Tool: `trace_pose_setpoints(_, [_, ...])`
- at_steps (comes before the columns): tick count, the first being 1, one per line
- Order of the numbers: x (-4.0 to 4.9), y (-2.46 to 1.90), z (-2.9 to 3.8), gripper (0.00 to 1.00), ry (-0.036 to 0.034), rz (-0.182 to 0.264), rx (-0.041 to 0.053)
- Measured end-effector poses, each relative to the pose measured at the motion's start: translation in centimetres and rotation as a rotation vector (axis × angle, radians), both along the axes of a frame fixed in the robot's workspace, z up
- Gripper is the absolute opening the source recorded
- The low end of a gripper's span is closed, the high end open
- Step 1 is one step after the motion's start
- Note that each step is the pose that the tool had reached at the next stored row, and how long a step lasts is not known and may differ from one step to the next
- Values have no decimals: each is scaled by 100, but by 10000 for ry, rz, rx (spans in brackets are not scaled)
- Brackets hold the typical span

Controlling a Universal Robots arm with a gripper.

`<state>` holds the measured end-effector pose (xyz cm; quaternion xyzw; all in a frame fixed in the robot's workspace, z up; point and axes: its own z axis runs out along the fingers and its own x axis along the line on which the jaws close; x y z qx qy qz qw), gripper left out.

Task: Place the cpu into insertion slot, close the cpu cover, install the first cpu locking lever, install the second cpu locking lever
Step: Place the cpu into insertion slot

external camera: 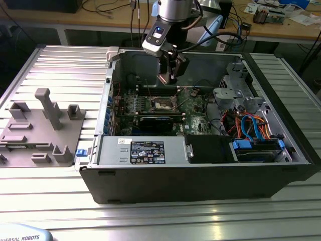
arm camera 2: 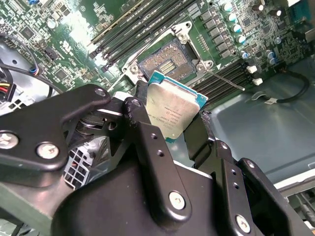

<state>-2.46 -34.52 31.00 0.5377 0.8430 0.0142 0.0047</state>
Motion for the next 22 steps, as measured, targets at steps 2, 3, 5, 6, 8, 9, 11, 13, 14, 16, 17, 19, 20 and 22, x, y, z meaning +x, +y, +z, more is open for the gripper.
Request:
trace_pose_setpoints(2, [0, 0, -1, 54, 1, -106, -1])
trace_pose_setpoints(3, [0, 0, -2, 54, 0, -136, 0])
trace_pose_setpoints(5, [0, 0, -3, 54, 1, -214, -1])
trace_pose_setpoints(6, [0, 0, -4, 54, 0, -289, 0])
trace_pose_setpoints(8, [0, 0, -5, 54, 1, -361, -1])
trace_pose_setpoints(9, [0, 0, -6, 54, 0, -397, 0])
trace_pose_setpoints(11, [0, 0, -7, 54, 0, -423, 0])
trace_pose_setpoints(13, [0, 0, -7, 54, 0, -425, 0])
trace_pose_setpoints(14, [0, 0, -7, 54, 0, -425, 0])
trace_pose_setpoints(16, [0, 0, -7, 54, 0, -442, 0])
trace_pose_setpoints(17, [0, 0, -7, 54, 0, -454, 0])
trace_pose_setpoints(19, [0, 0, -7, 54, 0, -465, 0])
trace_pose_setpoints(20, [0, 0, -7, 54, 0, -471, 0])
trace_pose_setpoints(22, [0, 0, -7, 54, 0, -488, 0])
